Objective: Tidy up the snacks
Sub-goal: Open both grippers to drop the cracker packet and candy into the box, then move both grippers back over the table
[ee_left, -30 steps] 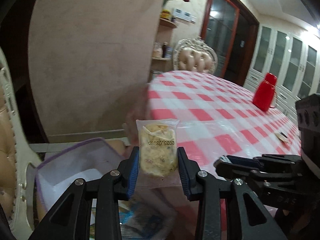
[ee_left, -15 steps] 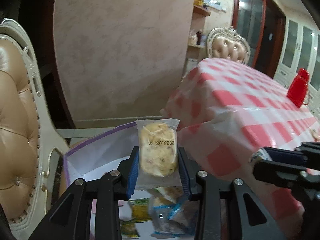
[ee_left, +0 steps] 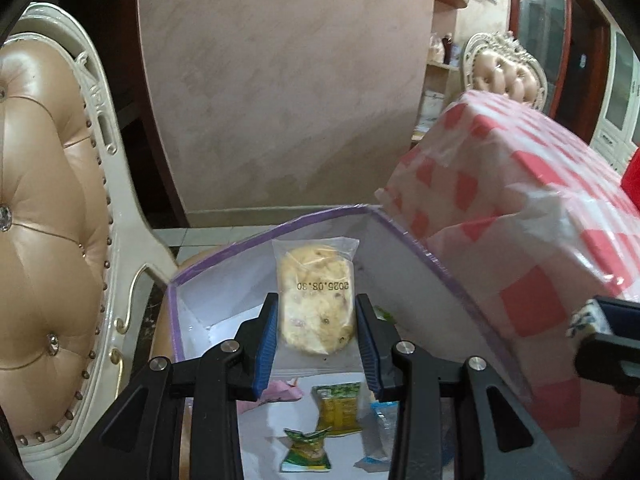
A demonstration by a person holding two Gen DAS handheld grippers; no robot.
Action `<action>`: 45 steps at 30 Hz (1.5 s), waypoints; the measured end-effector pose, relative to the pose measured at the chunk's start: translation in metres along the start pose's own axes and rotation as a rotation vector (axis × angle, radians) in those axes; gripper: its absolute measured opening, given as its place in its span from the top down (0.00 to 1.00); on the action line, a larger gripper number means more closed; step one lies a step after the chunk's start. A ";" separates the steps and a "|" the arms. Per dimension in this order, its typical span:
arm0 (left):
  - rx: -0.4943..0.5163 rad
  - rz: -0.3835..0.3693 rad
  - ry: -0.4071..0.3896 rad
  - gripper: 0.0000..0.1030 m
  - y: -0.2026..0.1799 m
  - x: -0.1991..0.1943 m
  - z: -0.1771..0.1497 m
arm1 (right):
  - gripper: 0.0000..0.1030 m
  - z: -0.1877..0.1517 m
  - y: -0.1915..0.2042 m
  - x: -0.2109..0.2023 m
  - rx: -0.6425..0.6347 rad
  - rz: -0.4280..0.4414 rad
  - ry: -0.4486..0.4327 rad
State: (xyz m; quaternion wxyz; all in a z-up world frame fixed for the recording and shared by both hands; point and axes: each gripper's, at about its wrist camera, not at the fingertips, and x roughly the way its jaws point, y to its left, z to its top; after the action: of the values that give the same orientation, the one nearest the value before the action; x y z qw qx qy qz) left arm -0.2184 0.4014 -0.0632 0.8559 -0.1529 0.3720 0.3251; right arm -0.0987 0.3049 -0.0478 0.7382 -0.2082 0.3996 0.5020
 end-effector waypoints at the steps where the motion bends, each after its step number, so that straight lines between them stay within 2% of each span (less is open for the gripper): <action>1: 0.001 0.013 0.007 0.63 0.001 0.003 0.000 | 0.77 0.002 0.002 0.002 -0.010 0.003 0.004; 6: -0.038 0.059 0.061 0.60 0.010 0.017 -0.002 | 0.77 0.004 0.010 0.007 -0.065 0.009 0.003; 7: -0.048 0.071 0.065 0.52 0.010 0.019 -0.001 | 0.77 0.004 0.010 0.006 -0.072 0.020 0.002; 8: -0.054 0.087 0.062 0.38 0.010 0.019 0.000 | 0.75 0.004 0.010 0.006 -0.074 0.029 0.006; 10: -0.048 0.122 0.040 0.24 0.009 0.015 0.001 | 0.68 0.004 0.004 0.006 -0.037 0.029 0.010; 12: -0.029 0.148 0.018 0.22 0.007 0.009 0.002 | 0.55 0.005 -0.004 0.003 0.004 0.048 -0.002; 14: -0.019 0.161 0.018 0.22 0.006 0.007 0.004 | 0.52 0.005 -0.012 -0.004 0.049 0.074 -0.033; 23: 0.012 0.177 0.024 0.22 -0.016 -0.004 0.013 | 0.50 0.004 -0.022 -0.021 0.108 0.124 -0.130; 27: 0.031 0.137 -0.019 0.22 -0.041 -0.027 0.023 | 0.49 0.000 -0.031 -0.039 0.137 0.160 -0.205; 29: 0.058 0.108 -0.042 0.22 -0.060 -0.041 0.026 | 0.49 -0.007 -0.051 -0.057 0.209 0.155 -0.245; 31: 0.081 0.050 -0.043 0.22 -0.081 -0.052 0.027 | 0.49 -0.017 -0.069 -0.081 0.232 0.109 -0.271; 34: 0.141 -0.107 -0.025 0.22 -0.126 -0.070 0.028 | 0.46 -0.038 -0.101 -0.135 0.234 -0.002 -0.333; 37: 0.230 -0.328 0.015 0.22 -0.188 -0.093 0.028 | 0.38 -0.059 -0.132 -0.181 0.231 -0.110 -0.350; 41: 0.311 -0.571 0.094 0.22 -0.263 -0.114 0.026 | 0.36 -0.109 -0.184 -0.245 0.235 -0.368 -0.328; 43: 0.368 -0.648 0.101 0.22 -0.309 -0.125 0.024 | 0.36 -0.138 -0.211 -0.269 0.285 -0.450 -0.323; 45: 0.421 -0.689 0.079 0.19 -0.350 -0.132 0.023 | 0.36 -0.178 -0.245 -0.299 0.383 -0.529 -0.331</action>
State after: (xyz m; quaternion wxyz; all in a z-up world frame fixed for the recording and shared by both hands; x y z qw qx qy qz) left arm -0.0391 0.0950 0.0560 0.9125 -0.1022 0.3899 -0.0700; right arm 0.0030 -0.0938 0.0623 0.9228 -0.0784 0.2939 0.2365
